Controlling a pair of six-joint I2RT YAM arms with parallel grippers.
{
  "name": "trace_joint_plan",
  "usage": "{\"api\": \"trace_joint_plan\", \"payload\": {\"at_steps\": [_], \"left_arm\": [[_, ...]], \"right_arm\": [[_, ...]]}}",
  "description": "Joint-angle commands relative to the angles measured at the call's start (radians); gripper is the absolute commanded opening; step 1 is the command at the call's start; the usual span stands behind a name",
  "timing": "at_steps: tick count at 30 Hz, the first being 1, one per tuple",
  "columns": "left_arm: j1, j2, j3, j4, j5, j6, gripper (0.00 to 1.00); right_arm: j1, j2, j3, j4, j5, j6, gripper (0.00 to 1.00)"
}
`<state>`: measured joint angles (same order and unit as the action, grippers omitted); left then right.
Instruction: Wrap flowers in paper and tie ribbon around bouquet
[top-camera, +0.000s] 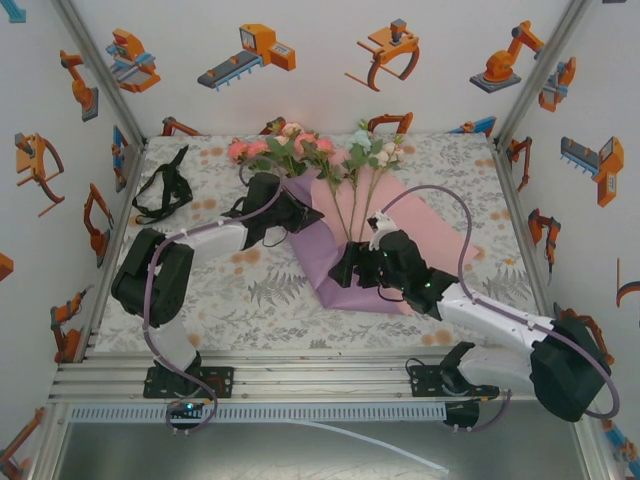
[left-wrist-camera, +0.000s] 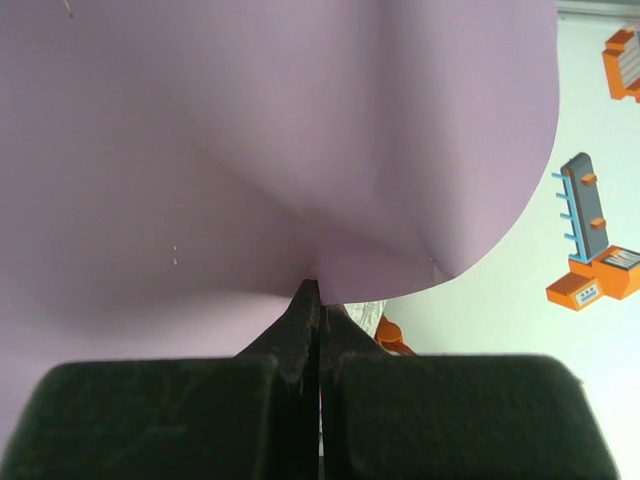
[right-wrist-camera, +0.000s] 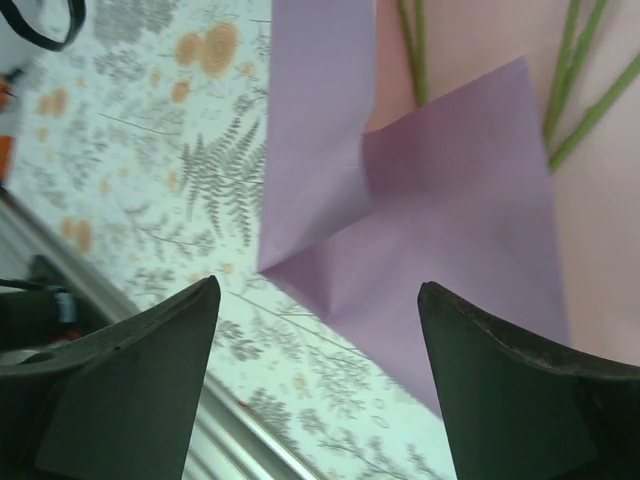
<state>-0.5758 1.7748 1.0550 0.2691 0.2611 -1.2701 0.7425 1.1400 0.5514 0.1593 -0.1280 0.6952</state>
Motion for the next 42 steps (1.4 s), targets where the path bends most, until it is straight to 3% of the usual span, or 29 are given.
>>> {"api": "trace_joint_plan", "payload": {"at_steps": [1, 4, 5, 7, 11, 15, 17, 20, 26, 30, 31, 36, 40, 42], "left_arm": [[-0.023, 0.015, 0.047, 0.042, -0.002, -0.01, 0.0], [-0.04, 0.035, 0.068, 0.05, -0.011, -0.011, 0.0], [-0.044, 0.043, 0.07, 0.047, -0.021, -0.013, 0.0], [-0.044, 0.058, 0.077, 0.06, -0.029, -0.016, 0.0], [-0.045, 0.082, 0.097, 0.08, -0.042, -0.012, 0.0], [-0.037, 0.084, 0.09, 0.244, -0.008, 0.043, 0.41], [-0.027, 0.058, 0.06, 0.347, -0.004, 0.098, 0.58], [-0.015, 0.0, 0.025, 0.38, -0.012, 0.222, 0.7], [-0.009, -0.126, -0.04, 0.16, -0.197, 0.455, 0.73], [-0.011, -0.128, -0.07, 0.04, -0.317, 0.488, 0.73], [-0.013, -0.118, -0.072, 0.028, -0.331, 0.486, 0.71], [-0.025, -0.024, -0.046, -0.008, -0.347, 0.478, 0.43], [-0.03, 0.078, 0.022, -0.056, -0.341, 0.478, 0.34], [-0.032, 0.121, 0.051, -0.054, -0.329, 0.486, 0.31]], "right_arm": [[-0.004, 0.088, -0.03, 0.205, -0.05, 0.21, 0.75], [-0.005, 0.192, 0.017, 0.256, -0.04, 0.205, 0.74], [-0.006, 0.222, 0.026, 0.299, -0.047, 0.206, 0.69], [-0.01, 0.263, 0.04, 0.317, -0.044, 0.215, 0.49], [-0.014, 0.263, 0.009, 0.306, 0.033, 0.22, 0.2], [-0.021, 0.253, -0.046, 0.304, 0.095, 0.212, 0.06], [-0.025, 0.253, -0.064, 0.299, 0.113, 0.2, 0.04], [-0.025, 0.253, -0.072, 0.27, 0.143, 0.166, 0.02], [-0.026, 0.241, -0.067, 0.196, 0.206, 0.125, 0.03], [-0.026, 0.243, -0.051, 0.134, 0.253, 0.103, 0.04], [-0.026, 0.246, -0.048, 0.123, 0.264, 0.102, 0.05], [-0.026, 0.272, -0.028, 0.089, 0.288, 0.111, 0.16], [-0.025, 0.265, -0.009, 0.036, 0.317, 0.14, 0.34], [-0.025, 0.236, -0.004, -0.002, 0.336, 0.15, 0.39]]}}
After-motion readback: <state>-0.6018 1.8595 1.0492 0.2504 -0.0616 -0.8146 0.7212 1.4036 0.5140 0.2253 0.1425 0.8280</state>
